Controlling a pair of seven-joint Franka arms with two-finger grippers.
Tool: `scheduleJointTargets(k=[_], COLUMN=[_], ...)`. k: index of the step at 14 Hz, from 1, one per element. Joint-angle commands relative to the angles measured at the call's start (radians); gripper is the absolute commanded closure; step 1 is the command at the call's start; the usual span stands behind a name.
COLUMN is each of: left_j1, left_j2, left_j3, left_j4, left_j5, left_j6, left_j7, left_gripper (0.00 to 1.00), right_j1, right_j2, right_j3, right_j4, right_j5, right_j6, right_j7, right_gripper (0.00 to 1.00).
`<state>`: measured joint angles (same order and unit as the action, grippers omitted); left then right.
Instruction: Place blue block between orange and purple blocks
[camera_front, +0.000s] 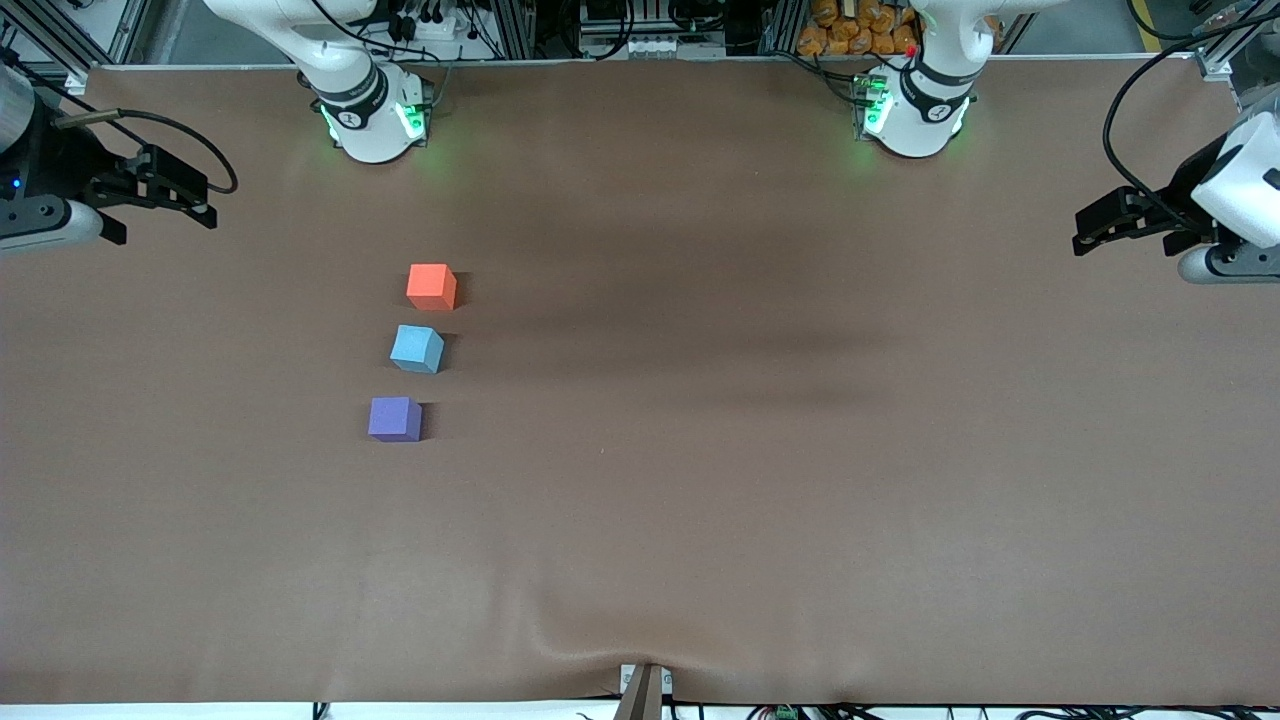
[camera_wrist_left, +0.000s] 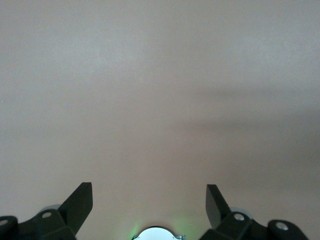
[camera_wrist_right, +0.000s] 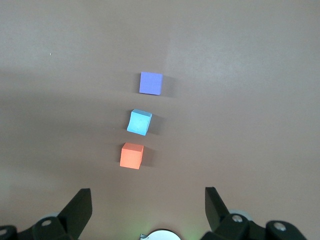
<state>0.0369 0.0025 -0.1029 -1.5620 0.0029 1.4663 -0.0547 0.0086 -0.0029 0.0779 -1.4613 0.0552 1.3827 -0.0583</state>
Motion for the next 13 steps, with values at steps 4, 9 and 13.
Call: scheduleJointTargets(k=[4, 9, 13], left_j1=[0.008, 0.002, 0.0], left_j2=[0.002, 0.002, 0.002], left_j3=[-0.008, -0.017, -0.017], left_j4=[0.01, 0.011, 0.011], left_j5=[-0.012, -0.007, -0.007], left_j6=[0.0, 0.0, 0.0], left_j7=[0.001, 0.013, 0.016], left_gripper=[0.0, 0.0, 0.0], right_j1=[-0.016, -0.016, -0.009], right_j2=[-0.039, -0.052, -0.052], right_j3=[0.005, -0.027, -0.059], right_j4=[-0.041, -0.067, -0.067], right_j5=[0.002, 0.031, 0.038], right_j6=[0.009, 0.009, 0.009], right_j7=[-0.02, -0.035, -0.104], right_gripper=[0.0, 0.0, 0.0])
